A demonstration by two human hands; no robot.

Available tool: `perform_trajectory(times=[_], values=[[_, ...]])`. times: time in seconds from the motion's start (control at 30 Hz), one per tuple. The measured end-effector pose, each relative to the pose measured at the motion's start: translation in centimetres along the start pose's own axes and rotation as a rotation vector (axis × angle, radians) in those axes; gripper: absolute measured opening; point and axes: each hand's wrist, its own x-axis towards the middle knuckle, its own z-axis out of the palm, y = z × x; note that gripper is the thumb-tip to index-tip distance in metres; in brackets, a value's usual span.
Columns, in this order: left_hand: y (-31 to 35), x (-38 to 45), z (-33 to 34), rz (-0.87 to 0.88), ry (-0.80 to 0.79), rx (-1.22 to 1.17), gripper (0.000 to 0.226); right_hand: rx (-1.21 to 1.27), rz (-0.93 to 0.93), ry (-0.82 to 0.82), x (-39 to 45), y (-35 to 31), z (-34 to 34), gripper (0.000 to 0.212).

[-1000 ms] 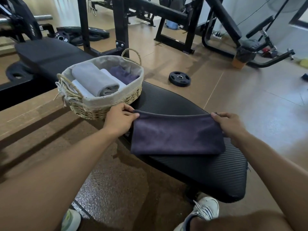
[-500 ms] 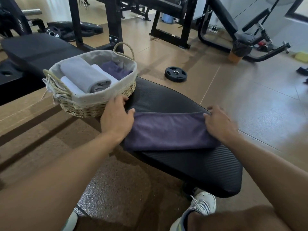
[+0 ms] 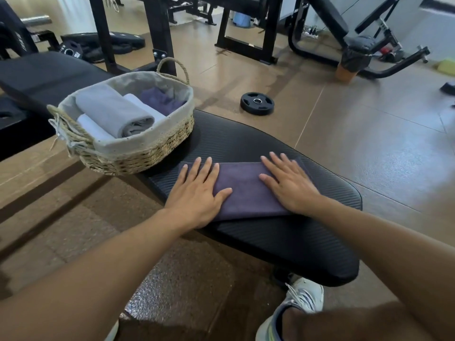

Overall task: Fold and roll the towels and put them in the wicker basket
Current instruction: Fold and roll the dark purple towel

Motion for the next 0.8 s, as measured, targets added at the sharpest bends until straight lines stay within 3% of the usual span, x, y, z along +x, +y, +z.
perform_trajectory(times=[0.23, 0.37, 0.47, 0.6, 0.67, 0.8], values=[[0.3, -0.2, 0.3, -0.006, 0.005, 0.032, 0.083, 0.097, 0.36, 0.24, -0.8, 7.1, -1.3, 0.064], [0.2, -0.3, 0.2, -0.007, -0.006, 0.019, 0.083, 0.23, 0.471, 0.015, 0.1, 5.8, -3.9, 0.055], [0.2, -0.4, 0.0, -0.009, -0.009, -0.032, 0.081, 0.358, 0.515, -0.106, 0.2, 5.0, -4.9, 0.048], [-0.7, -0.1, -0.9, -0.027, 0.059, -0.257, 0.068, 0.675, 0.543, -0.079, -0.5, 4.4, -5.6, 0.032], [-1.6, -0.4, -1.4, -0.033, 0.092, -0.322, 0.067, 0.776, 0.542, -0.099, -1.0, 3.5, -7.1, 0.034], [-2.5, -1.5, -2.7, -0.094, 0.271, -0.523, 0.055, 0.878, 0.406, -0.015, -1.0, -0.3, -10.6, 0.027]])
